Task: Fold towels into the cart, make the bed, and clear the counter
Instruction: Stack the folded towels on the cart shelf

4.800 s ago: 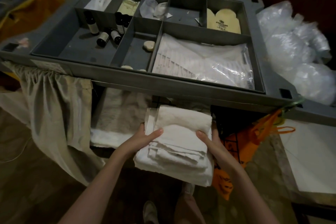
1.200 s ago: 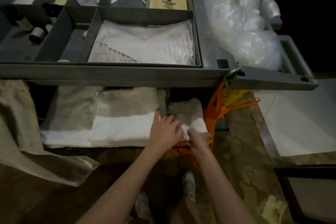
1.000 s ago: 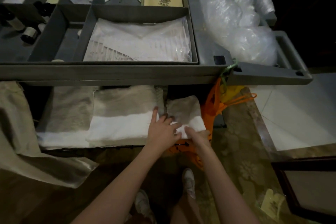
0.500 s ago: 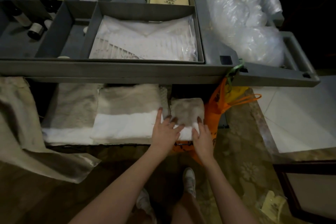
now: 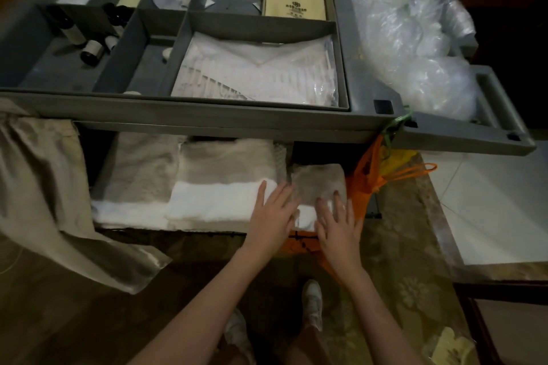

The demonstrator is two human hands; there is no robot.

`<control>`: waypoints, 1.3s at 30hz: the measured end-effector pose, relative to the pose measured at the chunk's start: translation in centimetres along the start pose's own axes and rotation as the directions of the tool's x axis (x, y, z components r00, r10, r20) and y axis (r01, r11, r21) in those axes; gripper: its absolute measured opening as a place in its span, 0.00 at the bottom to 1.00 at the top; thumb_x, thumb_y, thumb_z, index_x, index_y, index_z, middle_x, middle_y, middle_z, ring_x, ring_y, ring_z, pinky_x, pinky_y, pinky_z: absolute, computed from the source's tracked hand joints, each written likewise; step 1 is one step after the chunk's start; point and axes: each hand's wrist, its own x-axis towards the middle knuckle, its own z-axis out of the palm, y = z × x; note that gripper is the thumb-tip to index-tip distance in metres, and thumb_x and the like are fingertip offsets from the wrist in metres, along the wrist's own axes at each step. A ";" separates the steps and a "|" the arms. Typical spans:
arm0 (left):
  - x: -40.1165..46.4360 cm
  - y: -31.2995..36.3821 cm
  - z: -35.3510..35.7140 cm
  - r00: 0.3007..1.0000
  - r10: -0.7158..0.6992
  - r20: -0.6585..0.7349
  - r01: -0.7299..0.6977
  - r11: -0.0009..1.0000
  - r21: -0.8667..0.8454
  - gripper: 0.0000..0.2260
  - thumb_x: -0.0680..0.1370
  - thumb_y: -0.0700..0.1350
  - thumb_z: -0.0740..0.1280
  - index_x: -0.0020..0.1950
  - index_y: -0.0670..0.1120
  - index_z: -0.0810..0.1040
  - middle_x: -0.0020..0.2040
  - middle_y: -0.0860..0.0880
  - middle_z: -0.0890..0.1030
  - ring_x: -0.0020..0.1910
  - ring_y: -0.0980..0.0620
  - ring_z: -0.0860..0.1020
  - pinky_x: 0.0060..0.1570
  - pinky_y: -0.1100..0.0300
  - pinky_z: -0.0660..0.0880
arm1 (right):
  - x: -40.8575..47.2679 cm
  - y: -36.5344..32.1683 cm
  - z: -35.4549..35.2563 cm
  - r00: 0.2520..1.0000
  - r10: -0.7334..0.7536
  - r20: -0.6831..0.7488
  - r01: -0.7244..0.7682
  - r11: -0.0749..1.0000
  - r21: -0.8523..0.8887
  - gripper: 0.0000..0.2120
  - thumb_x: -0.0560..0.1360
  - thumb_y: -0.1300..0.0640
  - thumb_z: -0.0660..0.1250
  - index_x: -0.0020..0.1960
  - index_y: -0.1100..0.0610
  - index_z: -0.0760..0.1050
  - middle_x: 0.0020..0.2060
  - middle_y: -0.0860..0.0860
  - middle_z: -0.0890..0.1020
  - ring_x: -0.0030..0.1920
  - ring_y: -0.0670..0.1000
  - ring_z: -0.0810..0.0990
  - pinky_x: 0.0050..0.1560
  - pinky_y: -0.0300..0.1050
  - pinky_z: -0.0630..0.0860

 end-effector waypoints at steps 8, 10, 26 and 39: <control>-9.2 -5.2 1.3 0.938 -0.334 -0.090 0.335 0.942 -0.009 0.37 0.73 0.56 0.68 0.77 0.58 0.52 0.77 0.45 0.57 0.76 0.42 0.54 0.64 0.27 0.47 | -4.8 -4.3 3.6 0.979 -0.194 -0.055 0.191 0.980 -0.060 0.52 0.63 0.54 0.79 0.77 0.46 0.51 0.75 0.56 0.57 0.75 0.61 0.50 0.67 0.72 0.57; -9.8 -6.2 2.6 0.951 -0.306 -0.038 0.307 0.951 0.045 0.43 0.70 0.62 0.68 0.77 0.58 0.48 0.78 0.44 0.54 0.76 0.40 0.52 0.60 0.23 0.47 | -4.7 -5.4 4.5 0.980 -0.194 -0.042 0.191 0.979 -0.072 0.57 0.62 0.52 0.79 0.77 0.44 0.44 0.76 0.57 0.54 0.74 0.64 0.50 0.65 0.74 0.57; -7.3 -9.2 7.6 0.953 -0.249 -0.171 0.271 0.956 0.117 0.39 0.71 0.65 0.58 0.77 0.60 0.41 0.78 0.49 0.39 0.77 0.44 0.41 0.55 0.20 0.47 | -1.9 -6.0 8.1 0.973 -0.149 -0.175 0.141 0.988 -0.058 0.56 0.65 0.73 0.69 0.77 0.41 0.38 0.77 0.51 0.38 0.75 0.60 0.41 0.59 0.79 0.46; 0.2 -12.7 7.7 0.957 -0.209 -0.203 0.226 0.972 0.066 0.36 0.73 0.66 0.53 0.76 0.61 0.41 0.78 0.51 0.39 0.76 0.46 0.38 0.59 0.23 0.40 | 6.6 -6.7 6.9 0.993 -0.096 -0.063 0.088 0.989 -0.116 0.47 0.73 0.52 0.69 0.76 0.42 0.36 0.77 0.50 0.40 0.76 0.57 0.38 0.61 0.79 0.43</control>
